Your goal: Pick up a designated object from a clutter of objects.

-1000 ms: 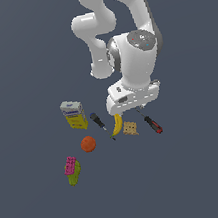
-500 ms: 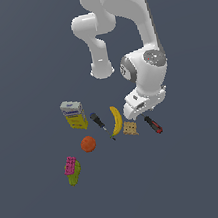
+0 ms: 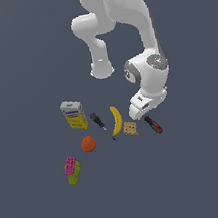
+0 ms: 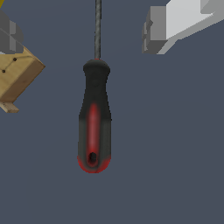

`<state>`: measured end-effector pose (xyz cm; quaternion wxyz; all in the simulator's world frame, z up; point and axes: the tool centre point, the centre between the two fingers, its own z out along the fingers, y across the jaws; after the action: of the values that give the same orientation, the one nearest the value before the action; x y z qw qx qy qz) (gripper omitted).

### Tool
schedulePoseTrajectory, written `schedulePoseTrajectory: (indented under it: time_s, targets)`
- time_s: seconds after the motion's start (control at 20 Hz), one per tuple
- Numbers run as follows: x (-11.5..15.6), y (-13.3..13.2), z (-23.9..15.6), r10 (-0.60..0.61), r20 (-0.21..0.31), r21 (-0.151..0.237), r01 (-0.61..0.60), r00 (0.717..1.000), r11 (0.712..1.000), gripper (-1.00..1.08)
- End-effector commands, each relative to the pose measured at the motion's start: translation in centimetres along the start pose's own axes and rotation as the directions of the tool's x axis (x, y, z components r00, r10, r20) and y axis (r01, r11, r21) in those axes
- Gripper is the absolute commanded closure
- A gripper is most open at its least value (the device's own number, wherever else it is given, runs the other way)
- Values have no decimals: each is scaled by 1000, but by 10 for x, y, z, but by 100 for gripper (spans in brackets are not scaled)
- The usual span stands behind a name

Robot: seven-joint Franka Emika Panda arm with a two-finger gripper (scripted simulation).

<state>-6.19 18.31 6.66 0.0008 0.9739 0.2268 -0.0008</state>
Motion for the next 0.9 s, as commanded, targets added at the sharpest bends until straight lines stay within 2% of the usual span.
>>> schedulePoseTrajectory:
  time_s: [0.0, 0.3, 0.85]
  targets:
    - [0, -2, 2, -4, -2, 1, 4, 1000, 1000, -92]
    - [-1, -1, 8, -2, 0, 1, 2, 1000, 1000, -92]
    - [-1, -2, 50, -4, -1, 1, 4, 1000, 1000, -92]
